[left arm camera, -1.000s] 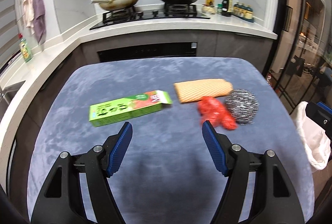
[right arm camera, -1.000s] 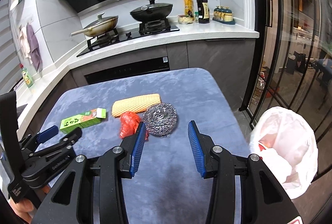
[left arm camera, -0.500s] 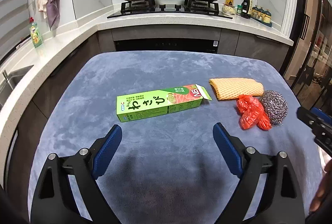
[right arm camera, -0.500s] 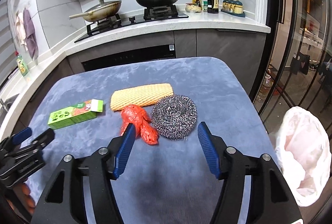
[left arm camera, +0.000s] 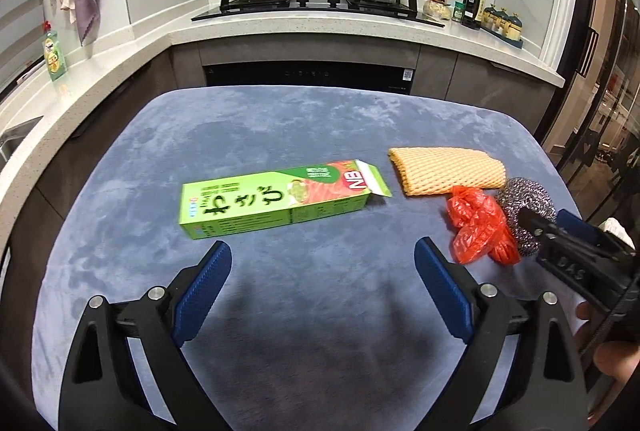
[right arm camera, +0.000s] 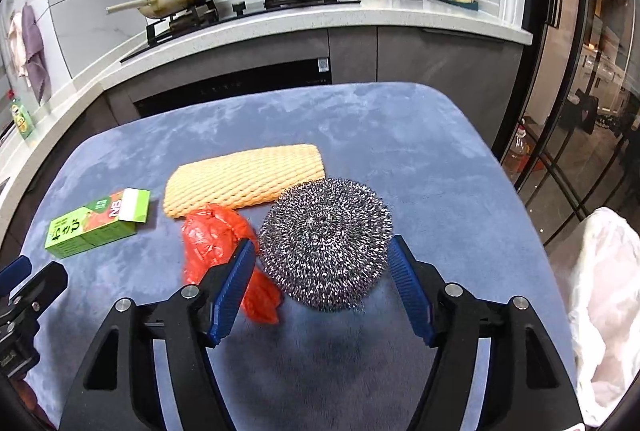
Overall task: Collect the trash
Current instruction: 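Grasp the steel wool scrubber with the right tool, then grasp the red plastic bag with the left tool while the right holds the steel wool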
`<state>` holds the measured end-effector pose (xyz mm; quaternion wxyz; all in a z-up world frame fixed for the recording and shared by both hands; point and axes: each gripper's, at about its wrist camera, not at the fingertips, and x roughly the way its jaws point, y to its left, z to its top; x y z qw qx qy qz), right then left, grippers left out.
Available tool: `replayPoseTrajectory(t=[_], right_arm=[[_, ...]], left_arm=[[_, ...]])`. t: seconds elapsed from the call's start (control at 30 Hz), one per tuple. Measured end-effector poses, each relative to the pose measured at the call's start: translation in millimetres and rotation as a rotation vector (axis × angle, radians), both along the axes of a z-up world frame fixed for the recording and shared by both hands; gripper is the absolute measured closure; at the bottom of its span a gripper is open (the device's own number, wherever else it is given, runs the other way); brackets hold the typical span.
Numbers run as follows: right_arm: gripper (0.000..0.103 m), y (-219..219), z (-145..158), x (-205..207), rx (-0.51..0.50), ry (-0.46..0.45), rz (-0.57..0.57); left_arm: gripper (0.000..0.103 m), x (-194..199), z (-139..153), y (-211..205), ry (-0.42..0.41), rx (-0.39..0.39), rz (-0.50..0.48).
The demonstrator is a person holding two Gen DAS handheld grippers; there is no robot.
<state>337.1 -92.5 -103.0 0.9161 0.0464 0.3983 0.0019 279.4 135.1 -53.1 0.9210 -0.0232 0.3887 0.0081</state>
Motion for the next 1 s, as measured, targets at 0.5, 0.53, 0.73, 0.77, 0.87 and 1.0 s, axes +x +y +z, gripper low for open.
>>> replayPoseTrajectory(t=[0.5,0.53,0.73,0.77,0.87,1.0], right_arm=[[0.029,-10.7,-16.3,16.3,0.033,0.023,0.009],[0.03,-11.2,-18.0,17.0,0.041,0.026,0.012],[0.039,-18.3,-7.5,3.8,0.049,-0.006,0.006],[0.04,-21.3,-5.3,0.7,0.047,-0.012,-0.003],[0.041,-35.6,1.5,-9.2,0.055,-0.028,-0.03],[0.042,-55.7,7.3,-21.0,0.071,-0.037,-0.062]], left_arm=[[0.014,13.3,2.7,-37.2,0.005,-0.046,-0.06],[0.014,14.4,3.3,-38.7,0.004,-0.047,-0.057],[0.014,19.6,6.0,-49.0,0.006,-0.062,-0.07],[0.014,20.4,6.0,-51.0,0.007,-0.064,-0.073],[0.014,23.9,5.1,-61.2,0.012,-0.071,-0.087],[0.014,30.7,1.1,-78.3,0.025,-0.083,-0.107]])
